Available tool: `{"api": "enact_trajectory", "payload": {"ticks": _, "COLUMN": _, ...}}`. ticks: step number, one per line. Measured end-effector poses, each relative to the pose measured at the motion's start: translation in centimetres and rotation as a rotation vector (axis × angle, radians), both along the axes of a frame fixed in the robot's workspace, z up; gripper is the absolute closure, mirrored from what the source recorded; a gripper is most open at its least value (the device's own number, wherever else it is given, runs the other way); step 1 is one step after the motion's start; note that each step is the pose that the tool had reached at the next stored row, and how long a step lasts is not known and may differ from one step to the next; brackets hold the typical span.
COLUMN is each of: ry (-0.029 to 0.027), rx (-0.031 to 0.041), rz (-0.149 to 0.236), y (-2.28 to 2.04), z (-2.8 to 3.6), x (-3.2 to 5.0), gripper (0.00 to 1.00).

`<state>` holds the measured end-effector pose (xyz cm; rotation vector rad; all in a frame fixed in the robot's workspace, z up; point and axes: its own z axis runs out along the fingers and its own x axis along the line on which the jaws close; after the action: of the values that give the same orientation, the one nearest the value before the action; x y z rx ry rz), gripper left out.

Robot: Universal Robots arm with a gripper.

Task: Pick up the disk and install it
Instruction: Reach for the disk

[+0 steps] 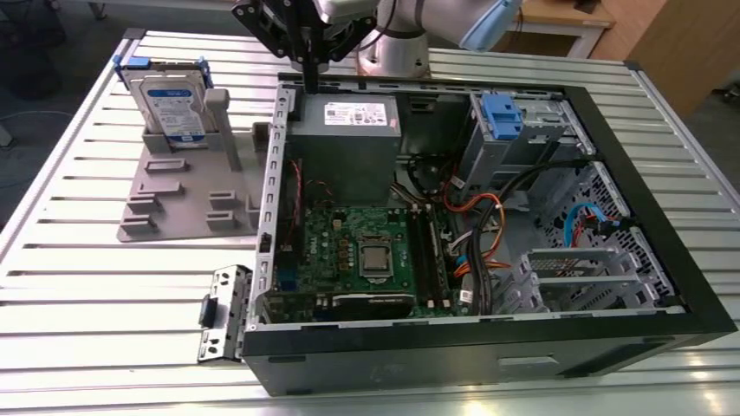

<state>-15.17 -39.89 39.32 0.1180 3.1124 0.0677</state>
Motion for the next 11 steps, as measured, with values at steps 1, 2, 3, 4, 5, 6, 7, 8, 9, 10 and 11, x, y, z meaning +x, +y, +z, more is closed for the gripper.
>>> {"api": "enact_trajectory", "payload": {"ticks": 1, "ry": 0.0, "rx": 0.0, "rz": 0.0, "y": 0.0, "z": 0.0, "x": -0.06, "gripper": 0.9}}
{"api": "enact_trajectory", "payload": {"ticks": 2, "ry": 0.0, "rx": 0.0, "rz": 0.0, "y": 0.0, "z": 0.0, "x": -0.12, "gripper": 0.9}}
{"api": "enact_trajectory", "payload": {"ticks": 3, "ry": 0.0, "rx": 0.0, "rz": 0.0, "y": 0.0, "z": 0.0, "x": -0.18, "gripper": 0.9}}
{"api": "enact_trajectory", "payload": {"ticks": 4, "ry": 0.0, "rx": -0.0001, "rz": 0.0, "y": 0.0, "z": 0.0, "x": -0.24, "gripper": 0.9}}
{"api": "enact_trajectory", "payload": {"ticks": 5, "ry": 0.0, "rx": 0.0, "rz": 0.0, "y": 0.0, "z": -0.01, "x": -0.3, "gripper": 0.9}}
{"api": "enact_trajectory", "payload": {"ticks": 6, "ry": 0.0, "rx": 0.0, "rz": 0.0, "y": 0.0, "z": -0.01, "x": -0.36, "gripper": 0.9}}
{"api": "enact_trajectory", "payload": {"ticks": 7, "ry": 0.0001, "rx": 0.0, "rz": 0.0, "y": 0.0, "z": -0.01, "x": -0.41, "gripper": 0.9}}
{"api": "enact_trajectory", "payload": {"ticks": 8, "ry": 0.0001, "rx": -0.0001, "rz": 0.0, "y": 0.0, "z": 0.0, "x": -0.47, "gripper": 0.9}}
{"api": "enact_trajectory", "payload": {"ticks": 9, "ry": 0.0001, "rx": -0.0001, "rz": 0.0, "y": 0.0, "z": -0.01, "x": -0.52, "gripper": 0.9}}
{"api": "enact_trajectory", "payload": {"ticks": 10, "ry": 0.0, "rx": 0.0, "rz": 0.0, "y": 0.0, "z": -0.01, "x": -0.58, "gripper": 0.9}}
{"api": "enact_trajectory", "payload": {"ticks": 11, "ry": 0.0, "rx": 0.0, "rz": 0.0, "y": 0.0, "z": -0.01, "x": -0.64, "gripper": 0.9}}
